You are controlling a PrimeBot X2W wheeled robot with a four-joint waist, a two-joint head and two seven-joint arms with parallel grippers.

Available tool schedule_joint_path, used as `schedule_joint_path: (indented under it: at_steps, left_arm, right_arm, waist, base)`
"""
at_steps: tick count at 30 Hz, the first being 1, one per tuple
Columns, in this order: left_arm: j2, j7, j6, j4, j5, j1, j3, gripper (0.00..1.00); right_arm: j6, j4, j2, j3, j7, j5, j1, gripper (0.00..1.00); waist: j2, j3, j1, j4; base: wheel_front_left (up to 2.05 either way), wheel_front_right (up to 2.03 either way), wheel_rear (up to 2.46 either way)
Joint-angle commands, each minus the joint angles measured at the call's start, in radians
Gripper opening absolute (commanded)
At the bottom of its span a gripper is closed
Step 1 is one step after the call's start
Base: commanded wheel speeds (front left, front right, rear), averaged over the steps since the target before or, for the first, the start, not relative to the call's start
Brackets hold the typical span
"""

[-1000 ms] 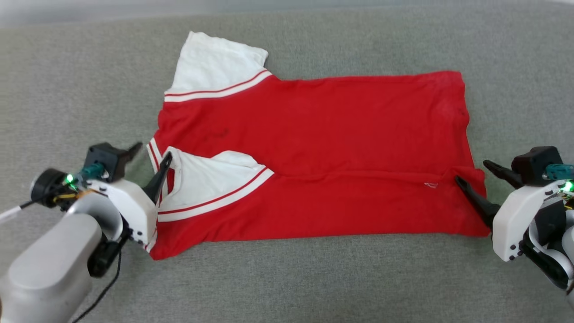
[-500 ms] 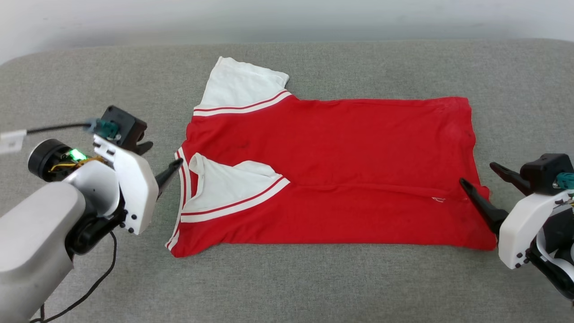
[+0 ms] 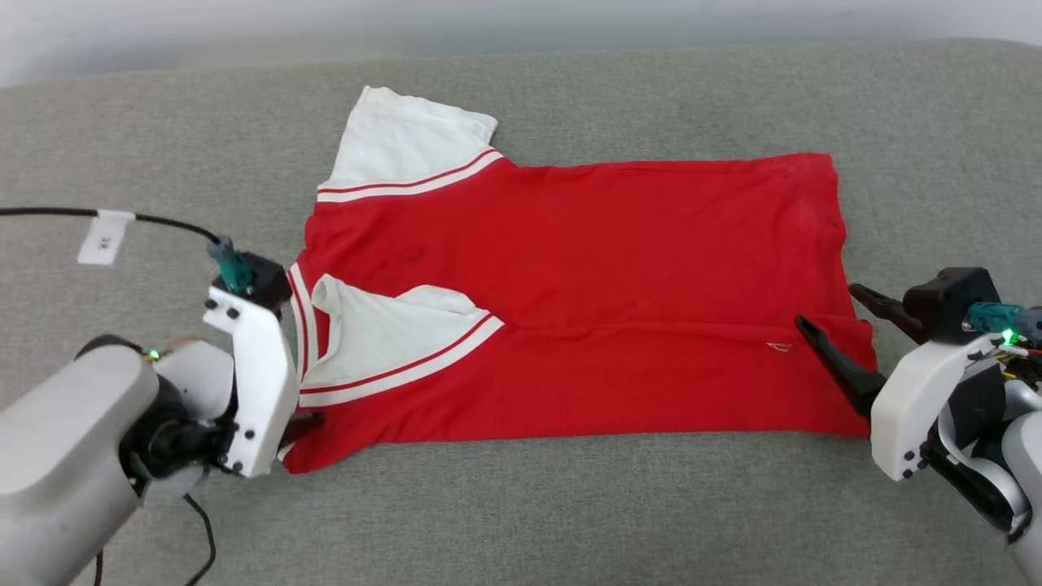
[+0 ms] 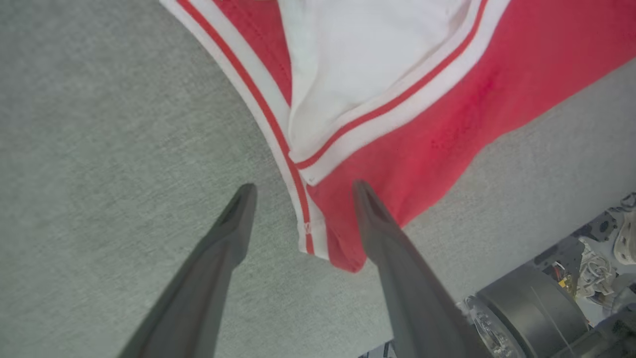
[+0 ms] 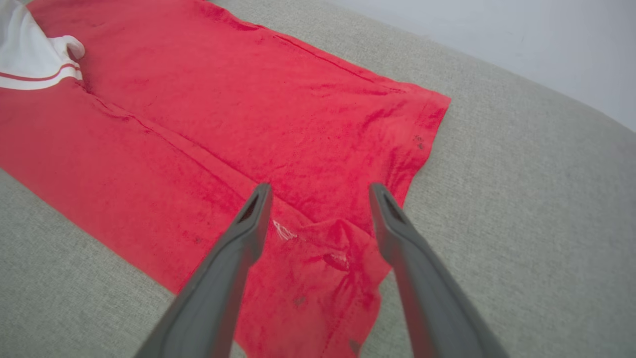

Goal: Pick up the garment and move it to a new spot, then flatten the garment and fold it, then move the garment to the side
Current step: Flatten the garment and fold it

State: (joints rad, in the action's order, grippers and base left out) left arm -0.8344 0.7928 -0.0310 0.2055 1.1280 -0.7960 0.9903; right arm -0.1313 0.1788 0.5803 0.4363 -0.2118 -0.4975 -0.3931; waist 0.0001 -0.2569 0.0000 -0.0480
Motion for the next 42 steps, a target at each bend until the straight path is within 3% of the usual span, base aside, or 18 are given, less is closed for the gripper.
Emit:
schedule_joint_path:
  at_steps: [1, 10, 11, 12, 13, 22, 26, 33, 37, 42]
  left_arm:
    - [0.011, 0.016, 0.001, 0.016, -0.003, 0.022, 0.017, 1.00]
    - [0.026, 0.048, -0.017, 0.117, -0.035, 0.077, 0.093, 1.00]
    - [0.033, 0.042, -0.021, 0.125, -0.036, 0.082, 0.095, 0.91]
    - [0.038, 0.034, -0.025, 0.131, -0.036, 0.084, 0.096, 0.07]
    - [0.044, 0.031, -0.029, 0.137, -0.036, 0.085, 0.098, 0.00]
    - [0.024, -0.007, -0.073, 0.126, -0.062, 0.049, 0.098, 0.00]
    - [0.009, -0.024, -0.084, 0.087, -0.060, 0.023, 0.091, 0.00]
    - [-0.014, -0.038, -0.093, 0.019, -0.080, -0.014, 0.093, 0.00]
    - [-0.017, -0.035, -0.095, -0.013, -0.083, -0.031, 0.096, 0.00]
    - [-0.020, -0.025, -0.096, -0.047, -0.091, -0.044, 0.106, 0.00]
  right_arm:
    - [0.001, 0.003, -0.006, 0.009, -0.004, 0.005, -0.016, 1.00]
    - [0.001, 0.021, 0.000, 0.038, 0.000, -0.011, -0.054, 1.00]
    - [0.001, 0.024, 0.003, 0.040, -0.001, -0.010, -0.058, 1.00]
    - [0.001, 0.024, 0.006, 0.041, 0.001, -0.009, -0.064, 1.00]
    - [0.001, 0.024, 0.008, 0.043, 0.001, -0.011, -0.067, 1.00]
    - [0.001, -0.014, 0.101, 0.082, -0.082, -0.005, -0.146, 1.00]
    - [0.001, -0.045, 0.175, 0.118, -0.220, -0.069, -0.199, 1.00]
    - [0.001, -0.104, 0.306, 0.211, -0.558, -0.253, -0.240, 1.00]
    - [0.001, -0.076, 0.291, 0.219, -0.661, -0.328, -0.228, 1.00]
    - [0.001, 0.006, 0.211, 0.212, -0.691, -0.365, -0.199, 1.00]
  waist:
    - [-0.0001, -0.011, 0.0000, -0.016]
    - [-0.0001, -0.023, 0.0000, -0.047]
    - [-0.0001, -0.021, 0.0000, -0.048]
    - [-0.0001, -0.019, 0.0000, -0.049]
    - [-0.0001, -0.015, 0.0000, -0.049]
    - [-0.0001, 0.033, 0.0000, -0.041]
    - [-0.0001, 0.052, 0.0000, -0.031]
    - [-0.0001, 0.043, 0.0000, -0.009]
    - [-0.0001, 0.024, 0.0000, 0.003]
    - [-0.0001, -0.006, 0.0000, 0.018]
  base:
    - [0.00, 0.00, 0.00]
    - [0.00, 0.00, 0.00]
    - [0.00, 0.00, 0.00]
    - [0.00, 0.00, 0.00]
    - [0.00, 0.00, 0.00]
    - [0.00, 0.00, 0.00]
    - [0.00, 0.00, 0.00]
    - [0.00, 0.00, 0.00]
    - [0.00, 0.00, 0.00]
    - [0.00, 0.00, 0.00]
